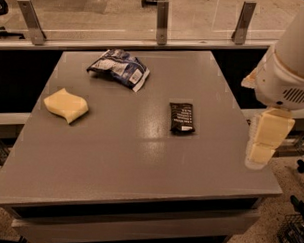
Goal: Move rxbar chocolate near blue chip bag
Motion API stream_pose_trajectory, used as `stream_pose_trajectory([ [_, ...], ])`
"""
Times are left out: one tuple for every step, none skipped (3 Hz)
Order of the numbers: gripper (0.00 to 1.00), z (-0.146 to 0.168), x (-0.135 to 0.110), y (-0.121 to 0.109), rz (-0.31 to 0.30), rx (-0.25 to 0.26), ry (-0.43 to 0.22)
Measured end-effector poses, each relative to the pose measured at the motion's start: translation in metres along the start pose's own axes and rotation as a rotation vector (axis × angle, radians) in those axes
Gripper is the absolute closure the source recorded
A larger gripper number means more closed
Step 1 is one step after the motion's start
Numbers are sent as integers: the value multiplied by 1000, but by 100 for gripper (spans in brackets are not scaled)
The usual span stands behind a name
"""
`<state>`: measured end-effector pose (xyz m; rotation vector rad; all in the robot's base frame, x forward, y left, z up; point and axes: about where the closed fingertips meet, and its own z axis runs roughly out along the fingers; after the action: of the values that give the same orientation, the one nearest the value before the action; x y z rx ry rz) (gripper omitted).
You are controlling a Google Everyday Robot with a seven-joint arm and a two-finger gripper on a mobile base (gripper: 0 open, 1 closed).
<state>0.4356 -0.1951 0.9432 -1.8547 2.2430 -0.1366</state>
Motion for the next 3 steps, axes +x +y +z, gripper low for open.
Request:
stream_pose_trajectory([
  [0, 18, -16, 5, -41, -25, 19],
  [0, 35, -30, 8, -84, -44, 24],
  [0, 51, -40, 9, -114, -62, 14],
])
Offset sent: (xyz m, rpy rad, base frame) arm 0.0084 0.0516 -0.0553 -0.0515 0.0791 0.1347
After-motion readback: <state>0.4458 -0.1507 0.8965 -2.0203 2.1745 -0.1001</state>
